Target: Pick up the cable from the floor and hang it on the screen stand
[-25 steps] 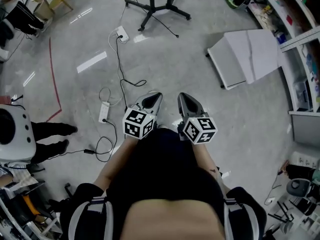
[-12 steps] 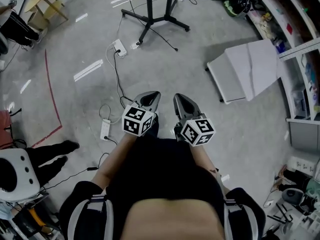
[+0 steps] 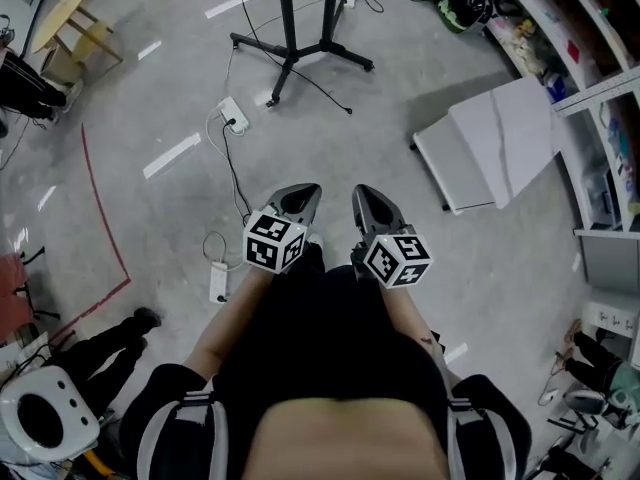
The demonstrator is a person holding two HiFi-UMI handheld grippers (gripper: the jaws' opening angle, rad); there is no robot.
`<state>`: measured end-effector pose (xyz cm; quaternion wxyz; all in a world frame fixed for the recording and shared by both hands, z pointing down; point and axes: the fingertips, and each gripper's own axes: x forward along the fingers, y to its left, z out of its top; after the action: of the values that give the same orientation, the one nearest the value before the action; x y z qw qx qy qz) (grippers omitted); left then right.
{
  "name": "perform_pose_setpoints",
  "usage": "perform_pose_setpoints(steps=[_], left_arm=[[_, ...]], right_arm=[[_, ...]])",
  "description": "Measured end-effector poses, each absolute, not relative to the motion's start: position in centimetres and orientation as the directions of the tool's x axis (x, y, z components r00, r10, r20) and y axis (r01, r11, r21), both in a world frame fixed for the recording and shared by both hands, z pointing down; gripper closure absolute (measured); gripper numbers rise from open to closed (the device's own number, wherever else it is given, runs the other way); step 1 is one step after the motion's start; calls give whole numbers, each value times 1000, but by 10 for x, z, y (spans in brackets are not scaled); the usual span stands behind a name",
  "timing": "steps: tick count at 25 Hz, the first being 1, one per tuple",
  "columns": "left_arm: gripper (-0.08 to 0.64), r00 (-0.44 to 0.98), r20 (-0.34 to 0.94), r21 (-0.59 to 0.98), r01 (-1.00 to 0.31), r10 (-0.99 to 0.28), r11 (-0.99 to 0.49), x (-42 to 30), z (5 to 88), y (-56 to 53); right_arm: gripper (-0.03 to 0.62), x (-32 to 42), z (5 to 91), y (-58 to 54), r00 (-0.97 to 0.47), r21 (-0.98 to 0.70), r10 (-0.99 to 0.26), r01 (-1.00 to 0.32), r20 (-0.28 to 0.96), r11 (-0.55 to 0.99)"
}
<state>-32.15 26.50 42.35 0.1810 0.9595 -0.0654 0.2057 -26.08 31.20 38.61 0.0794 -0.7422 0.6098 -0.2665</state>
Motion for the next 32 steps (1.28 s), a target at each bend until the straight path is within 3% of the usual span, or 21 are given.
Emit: perform_pose_setpoints(steps=[9,17,32], left_arm=[[554,904,427,348,-180,-16,-920,-314,430,256],[554,890,455,351,-209,-29,-913,-294,436,214],[554,881,471,356,-231,-40,-905,-163,434,108]], right_arm=[[570,-231,393,308,207,-429,-921,-837,328,-341],[569,-198,397,267,189,-451,-923,-828,335,-333],[569,-69,398,146,128,-450,-924,-844,360,-292]])
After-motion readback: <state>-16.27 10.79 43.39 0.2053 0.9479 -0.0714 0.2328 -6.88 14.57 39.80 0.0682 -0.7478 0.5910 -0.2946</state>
